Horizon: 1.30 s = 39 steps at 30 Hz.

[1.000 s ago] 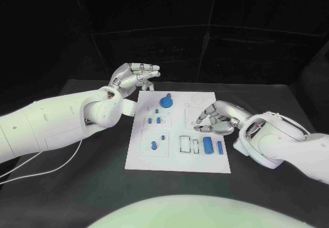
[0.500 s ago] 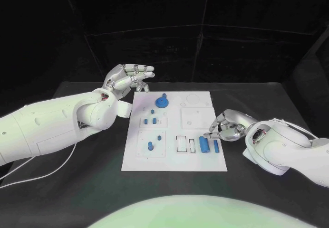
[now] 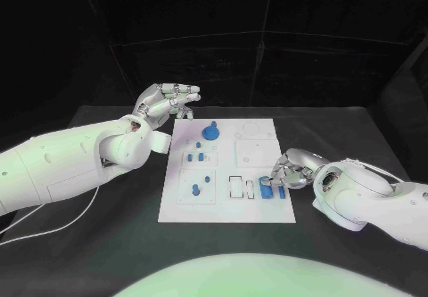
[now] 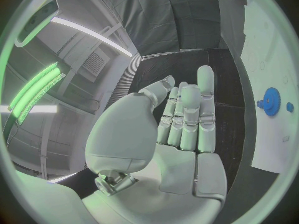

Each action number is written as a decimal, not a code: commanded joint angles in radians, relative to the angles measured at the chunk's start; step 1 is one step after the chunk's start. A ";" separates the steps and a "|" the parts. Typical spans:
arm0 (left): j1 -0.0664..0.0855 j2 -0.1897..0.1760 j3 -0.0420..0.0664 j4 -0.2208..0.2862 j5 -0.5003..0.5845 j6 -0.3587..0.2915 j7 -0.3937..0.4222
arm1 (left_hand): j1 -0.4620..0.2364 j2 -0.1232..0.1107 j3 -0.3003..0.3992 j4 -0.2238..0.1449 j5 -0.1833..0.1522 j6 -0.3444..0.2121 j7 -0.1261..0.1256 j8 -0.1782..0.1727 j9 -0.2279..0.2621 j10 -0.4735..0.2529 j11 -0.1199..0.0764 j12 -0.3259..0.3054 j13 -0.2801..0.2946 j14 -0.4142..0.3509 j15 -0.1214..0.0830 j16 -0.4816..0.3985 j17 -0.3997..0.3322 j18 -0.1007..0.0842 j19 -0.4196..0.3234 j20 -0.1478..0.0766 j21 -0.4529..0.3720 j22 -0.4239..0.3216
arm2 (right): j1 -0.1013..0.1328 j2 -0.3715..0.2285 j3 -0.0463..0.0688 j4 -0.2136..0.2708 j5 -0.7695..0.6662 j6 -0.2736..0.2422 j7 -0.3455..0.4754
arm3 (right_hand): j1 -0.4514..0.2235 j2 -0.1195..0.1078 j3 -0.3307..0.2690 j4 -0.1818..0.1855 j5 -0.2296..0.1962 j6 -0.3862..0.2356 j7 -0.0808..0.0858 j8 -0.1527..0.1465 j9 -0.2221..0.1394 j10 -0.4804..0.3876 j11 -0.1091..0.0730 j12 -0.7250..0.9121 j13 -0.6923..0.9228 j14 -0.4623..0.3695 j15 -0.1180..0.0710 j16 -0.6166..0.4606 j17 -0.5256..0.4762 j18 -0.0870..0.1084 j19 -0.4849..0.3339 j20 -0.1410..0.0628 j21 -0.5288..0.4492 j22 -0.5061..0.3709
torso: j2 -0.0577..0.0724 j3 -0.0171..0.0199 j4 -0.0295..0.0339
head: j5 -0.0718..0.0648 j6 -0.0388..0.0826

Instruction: Assemble the parts on the task board

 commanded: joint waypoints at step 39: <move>0.002 -0.009 0.001 0.005 0.002 0.014 0.004 | 0.006 0.004 -0.004 0.000 -0.003 -0.005 0.002 0.006 -0.001 -0.003 0.000 0.005 -0.001 -0.005 -0.001 -0.006 -0.001 0.014 0.001 0.001 -0.006 -0.002 | -0.044 0.029 0.000 0.017 -0.048 -0.101 -0.023 | 0.087 0.088 -0.030 -0.009 0.133 0.058 -0.037 0.078 0.063 0.039 -0.029 0.034 0.061 0.066 -0.022 0.014 0.057 -0.014 0.021 -0.017 0.016 0.146 | -0.002 -0.0001 -0.0024 | 0.004 -0.003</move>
